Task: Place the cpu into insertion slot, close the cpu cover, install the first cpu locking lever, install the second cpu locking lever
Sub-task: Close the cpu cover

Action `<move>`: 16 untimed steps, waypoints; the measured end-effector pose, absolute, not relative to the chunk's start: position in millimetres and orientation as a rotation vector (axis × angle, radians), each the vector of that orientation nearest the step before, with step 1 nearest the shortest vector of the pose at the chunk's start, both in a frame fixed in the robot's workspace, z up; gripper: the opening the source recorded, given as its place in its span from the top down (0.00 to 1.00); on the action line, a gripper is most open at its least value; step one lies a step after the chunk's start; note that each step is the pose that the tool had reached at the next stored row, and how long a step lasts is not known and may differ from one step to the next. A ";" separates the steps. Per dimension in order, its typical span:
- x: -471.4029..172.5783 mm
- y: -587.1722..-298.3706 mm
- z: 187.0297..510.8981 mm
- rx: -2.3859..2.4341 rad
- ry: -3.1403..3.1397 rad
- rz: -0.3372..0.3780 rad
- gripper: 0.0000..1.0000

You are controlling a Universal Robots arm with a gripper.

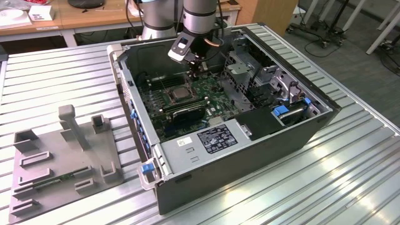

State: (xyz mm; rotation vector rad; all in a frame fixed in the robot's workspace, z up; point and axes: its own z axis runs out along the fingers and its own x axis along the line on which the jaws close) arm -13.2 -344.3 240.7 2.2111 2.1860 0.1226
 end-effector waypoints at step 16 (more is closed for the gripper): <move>-15.8 -344.3 239.5 2.218 2.192 0.109 0.89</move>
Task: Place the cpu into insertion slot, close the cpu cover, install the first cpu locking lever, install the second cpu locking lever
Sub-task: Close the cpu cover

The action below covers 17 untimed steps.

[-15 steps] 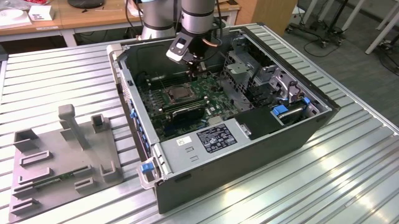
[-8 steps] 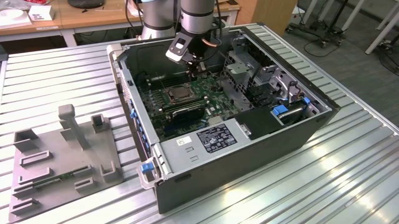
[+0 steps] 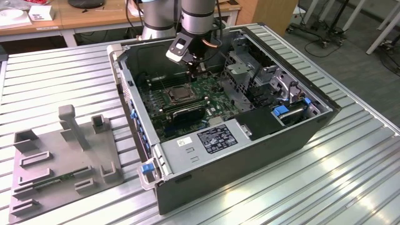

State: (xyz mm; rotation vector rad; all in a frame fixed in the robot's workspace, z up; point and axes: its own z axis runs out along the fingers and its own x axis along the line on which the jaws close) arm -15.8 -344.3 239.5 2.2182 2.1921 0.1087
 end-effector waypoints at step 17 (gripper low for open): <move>-44.8 -344.3 231.0 2.219 2.191 0.109 0.89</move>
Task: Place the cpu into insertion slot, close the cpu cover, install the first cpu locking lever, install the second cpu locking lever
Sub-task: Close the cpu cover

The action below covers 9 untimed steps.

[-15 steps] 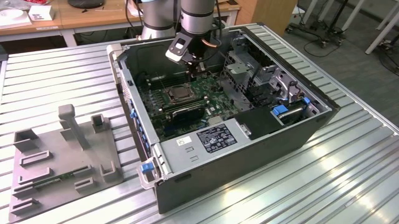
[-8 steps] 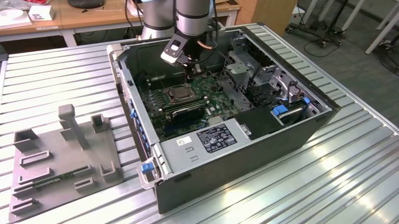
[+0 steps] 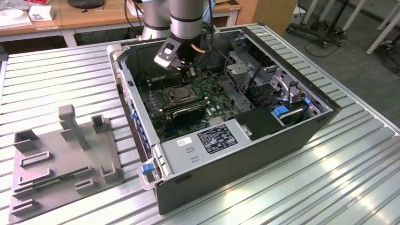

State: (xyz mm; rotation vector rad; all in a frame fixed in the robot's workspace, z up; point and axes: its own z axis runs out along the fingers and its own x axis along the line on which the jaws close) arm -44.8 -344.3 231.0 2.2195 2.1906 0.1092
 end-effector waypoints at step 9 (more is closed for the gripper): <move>-61.8 -344.2 223.7 2.222 2.188 0.109 0.89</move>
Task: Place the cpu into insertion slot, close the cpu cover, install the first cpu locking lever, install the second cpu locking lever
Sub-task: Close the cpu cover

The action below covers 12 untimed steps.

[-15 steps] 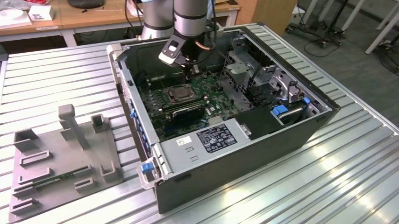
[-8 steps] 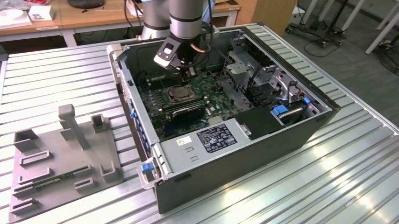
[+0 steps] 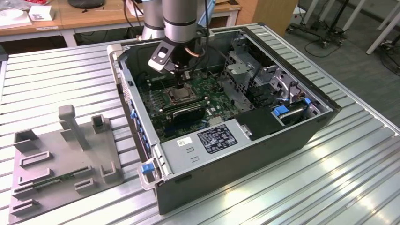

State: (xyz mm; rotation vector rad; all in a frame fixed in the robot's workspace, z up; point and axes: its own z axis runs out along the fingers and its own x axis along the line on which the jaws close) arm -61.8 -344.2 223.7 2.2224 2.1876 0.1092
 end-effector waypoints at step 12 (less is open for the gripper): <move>-63.6 -344.3 223.4 2.224 2.188 0.107 0.89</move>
